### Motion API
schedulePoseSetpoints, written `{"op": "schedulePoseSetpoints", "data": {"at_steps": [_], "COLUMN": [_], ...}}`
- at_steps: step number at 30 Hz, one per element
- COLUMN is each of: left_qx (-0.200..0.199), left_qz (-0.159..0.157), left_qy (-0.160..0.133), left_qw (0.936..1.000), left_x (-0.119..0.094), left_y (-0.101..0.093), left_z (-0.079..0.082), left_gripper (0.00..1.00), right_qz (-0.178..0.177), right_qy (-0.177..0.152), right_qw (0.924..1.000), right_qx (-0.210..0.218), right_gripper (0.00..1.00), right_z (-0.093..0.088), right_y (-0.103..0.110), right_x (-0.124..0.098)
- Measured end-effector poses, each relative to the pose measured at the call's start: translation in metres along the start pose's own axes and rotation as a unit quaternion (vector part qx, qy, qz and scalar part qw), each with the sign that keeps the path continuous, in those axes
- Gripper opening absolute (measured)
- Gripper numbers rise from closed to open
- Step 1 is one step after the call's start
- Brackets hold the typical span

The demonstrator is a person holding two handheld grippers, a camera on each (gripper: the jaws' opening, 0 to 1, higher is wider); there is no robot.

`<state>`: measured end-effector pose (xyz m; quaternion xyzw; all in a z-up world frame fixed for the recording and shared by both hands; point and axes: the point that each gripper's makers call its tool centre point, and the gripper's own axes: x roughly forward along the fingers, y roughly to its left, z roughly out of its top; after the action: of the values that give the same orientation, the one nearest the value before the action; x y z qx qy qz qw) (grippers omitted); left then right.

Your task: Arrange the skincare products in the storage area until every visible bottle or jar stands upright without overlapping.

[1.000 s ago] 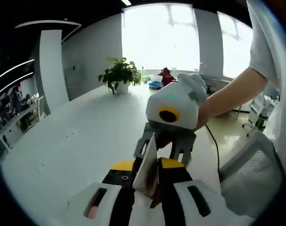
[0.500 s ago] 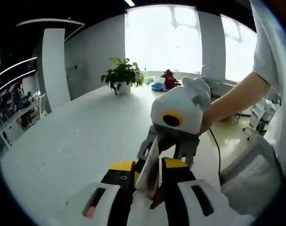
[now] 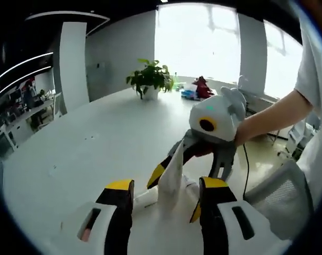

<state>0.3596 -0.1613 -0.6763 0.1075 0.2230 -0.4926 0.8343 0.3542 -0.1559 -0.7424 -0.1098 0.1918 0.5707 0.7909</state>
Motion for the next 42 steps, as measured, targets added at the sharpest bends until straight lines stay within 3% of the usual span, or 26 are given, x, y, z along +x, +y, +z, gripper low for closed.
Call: {"op": "schedulePoseSetpoints", "data": {"at_steps": [4,7,11,25,35,42], "left_qx": [-0.019,-0.033,-0.053,-0.101,-0.140,-0.150], "left_qz": [0.010,0.027,0.052,0.101,0.128,0.139], "left_qy": [-0.002,-0.005,-0.010,-0.023,-0.027,-0.029], "left_qw": [0.9998,0.9991,0.9972,0.9895,0.9816,0.9784], "left_x": [-0.008,-0.016,-0.028,-0.073,-0.103,-0.113], "left_y": [-0.004,-0.004,0.000,0.000,-0.004,-0.013], "left_z": [-0.003,-0.005,-0.009,-0.031,-0.053,-0.061], "left_gripper": [0.52,0.59,0.70,0.73,0.78,0.82], "right_qz": [-0.017,-0.027,-0.046,-0.093,-0.109,-0.114], "right_qy": [0.000,-0.033,-0.040,-0.048,-0.049,-0.048], "right_qw": [0.9998,0.9983,0.9967,0.9906,0.9875,0.9868], "right_qx": [0.009,0.039,0.052,0.087,0.103,0.106], "right_gripper": [0.71,0.78,0.84,0.99,0.99,0.99], "right_z": [0.000,0.011,0.010,0.006,0.000,0.000], "right_y": [0.000,0.002,0.002,0.013,0.033,0.046], "right_x": [-0.005,-0.012,-0.020,-0.036,-0.047,-0.050]}}
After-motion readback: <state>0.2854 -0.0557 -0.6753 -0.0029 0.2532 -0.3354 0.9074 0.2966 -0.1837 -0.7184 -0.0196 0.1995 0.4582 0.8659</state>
